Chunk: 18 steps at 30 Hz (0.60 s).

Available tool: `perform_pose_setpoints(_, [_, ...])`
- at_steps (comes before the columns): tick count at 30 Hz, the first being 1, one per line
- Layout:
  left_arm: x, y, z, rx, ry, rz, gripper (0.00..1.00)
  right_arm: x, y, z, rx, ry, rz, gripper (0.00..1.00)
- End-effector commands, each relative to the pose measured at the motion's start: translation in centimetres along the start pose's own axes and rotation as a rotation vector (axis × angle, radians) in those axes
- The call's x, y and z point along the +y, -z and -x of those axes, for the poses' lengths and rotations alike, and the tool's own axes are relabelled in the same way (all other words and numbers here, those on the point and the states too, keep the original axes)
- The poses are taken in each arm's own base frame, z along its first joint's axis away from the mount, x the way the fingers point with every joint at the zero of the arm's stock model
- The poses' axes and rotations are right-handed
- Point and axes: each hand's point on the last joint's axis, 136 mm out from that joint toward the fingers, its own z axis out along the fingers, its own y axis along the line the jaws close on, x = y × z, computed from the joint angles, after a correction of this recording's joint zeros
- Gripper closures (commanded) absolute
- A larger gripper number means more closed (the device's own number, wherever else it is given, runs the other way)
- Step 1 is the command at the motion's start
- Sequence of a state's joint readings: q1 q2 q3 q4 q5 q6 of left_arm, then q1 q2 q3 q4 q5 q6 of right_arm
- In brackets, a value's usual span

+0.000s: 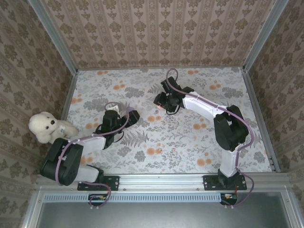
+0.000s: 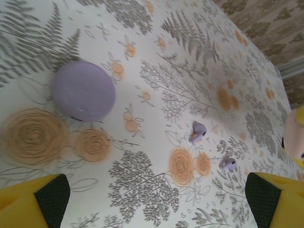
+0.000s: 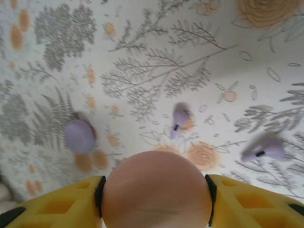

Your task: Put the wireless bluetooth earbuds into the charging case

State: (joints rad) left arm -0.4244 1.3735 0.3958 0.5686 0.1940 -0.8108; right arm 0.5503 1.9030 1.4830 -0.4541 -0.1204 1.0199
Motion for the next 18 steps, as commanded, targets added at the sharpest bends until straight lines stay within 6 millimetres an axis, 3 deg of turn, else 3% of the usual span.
perform_pose_setpoints(1, [-3.2,-0.6,1.0,-0.030,-0.041,-0.135,0.03,2.2,-1.0,0.3,0.038,-0.113,0.092,0.46])
perform_pose_setpoints(5, [-3.8,-1.5,1.5,-0.047,-0.050,-0.153,0.05,3.0,-1.6,0.6,0.045,-0.191,0.124,0.45])
perform_pose_setpoints(9, [-5.6,-2.4,1.1,-0.042,-0.084,-0.189,0.07,3.6,-2.2,0.7,0.056,-0.270,0.151,0.45])
perform_pose_setpoints(18, [-6.8,-4.2,1.4,-0.057,-0.099,-0.223,0.17,3.8,-2.6,1.0,0.054,-0.381,0.161,0.45])
